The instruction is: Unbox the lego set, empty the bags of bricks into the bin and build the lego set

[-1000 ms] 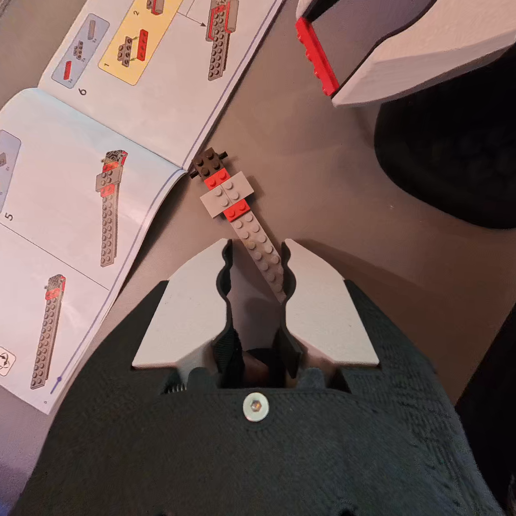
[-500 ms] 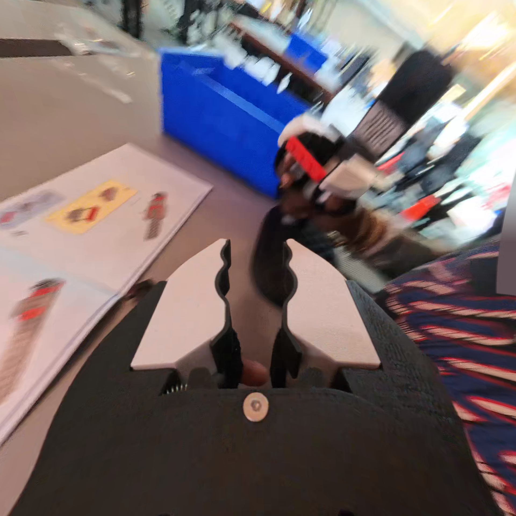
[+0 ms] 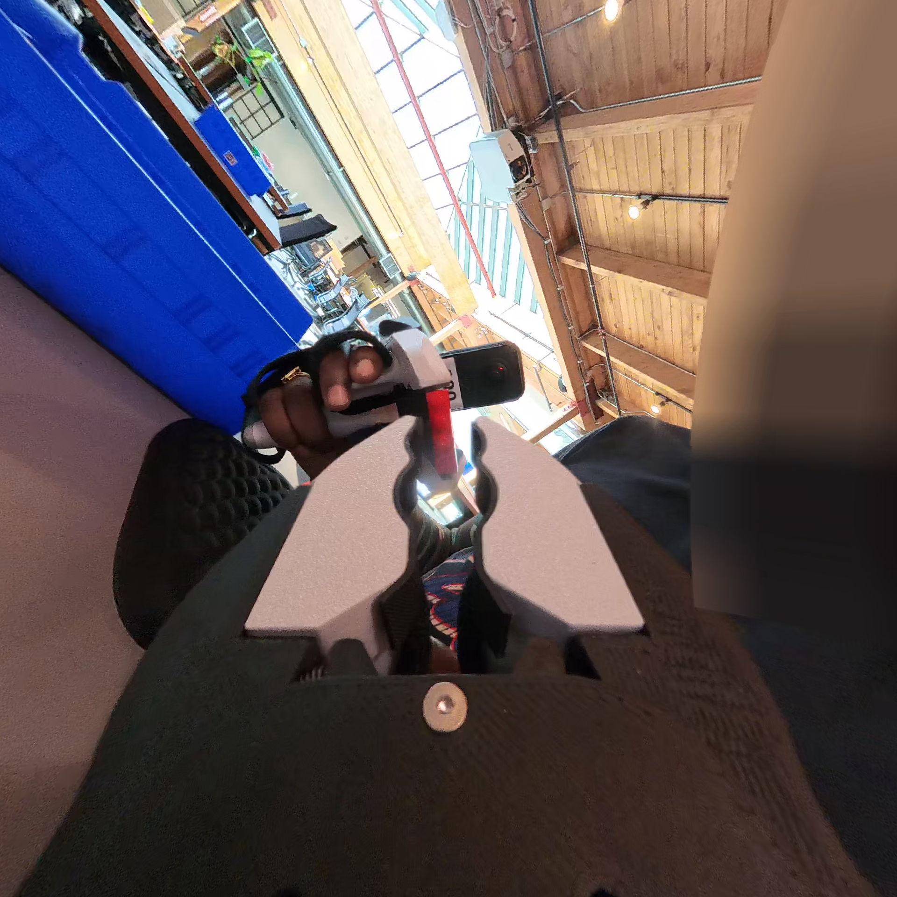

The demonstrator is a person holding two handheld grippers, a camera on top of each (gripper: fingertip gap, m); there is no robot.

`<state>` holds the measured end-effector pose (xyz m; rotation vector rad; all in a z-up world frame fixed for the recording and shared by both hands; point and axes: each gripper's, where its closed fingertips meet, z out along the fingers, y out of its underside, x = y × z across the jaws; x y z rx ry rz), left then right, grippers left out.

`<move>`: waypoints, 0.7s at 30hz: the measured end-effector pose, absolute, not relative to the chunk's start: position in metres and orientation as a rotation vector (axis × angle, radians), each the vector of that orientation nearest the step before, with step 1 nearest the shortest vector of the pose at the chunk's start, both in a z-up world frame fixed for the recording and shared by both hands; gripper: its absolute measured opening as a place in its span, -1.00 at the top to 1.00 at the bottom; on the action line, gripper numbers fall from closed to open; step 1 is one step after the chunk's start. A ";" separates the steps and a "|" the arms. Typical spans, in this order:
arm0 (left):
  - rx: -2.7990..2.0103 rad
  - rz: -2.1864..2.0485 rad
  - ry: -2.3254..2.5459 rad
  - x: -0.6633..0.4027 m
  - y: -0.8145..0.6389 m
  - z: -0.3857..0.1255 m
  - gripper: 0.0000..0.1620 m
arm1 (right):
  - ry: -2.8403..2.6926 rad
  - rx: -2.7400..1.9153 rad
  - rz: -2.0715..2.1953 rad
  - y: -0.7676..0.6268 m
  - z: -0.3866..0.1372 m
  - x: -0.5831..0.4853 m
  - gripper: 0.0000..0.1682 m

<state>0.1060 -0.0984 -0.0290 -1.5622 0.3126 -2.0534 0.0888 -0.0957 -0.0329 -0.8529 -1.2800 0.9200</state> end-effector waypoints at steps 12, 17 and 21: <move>-1.664 -1.915 0.351 0.105 -0.099 -0.044 0.90 | -1.395 -0.888 0.794 -0.097 -0.040 0.088 0.57; -1.675 -1.906 0.356 0.106 -0.099 -0.045 0.90 | -1.430 -0.900 0.779 -0.099 -0.042 0.088 0.61; -1.697 -1.882 0.359 0.106 -0.099 -0.049 0.90 | -1.448 -0.925 0.770 -0.099 -0.046 0.088 0.62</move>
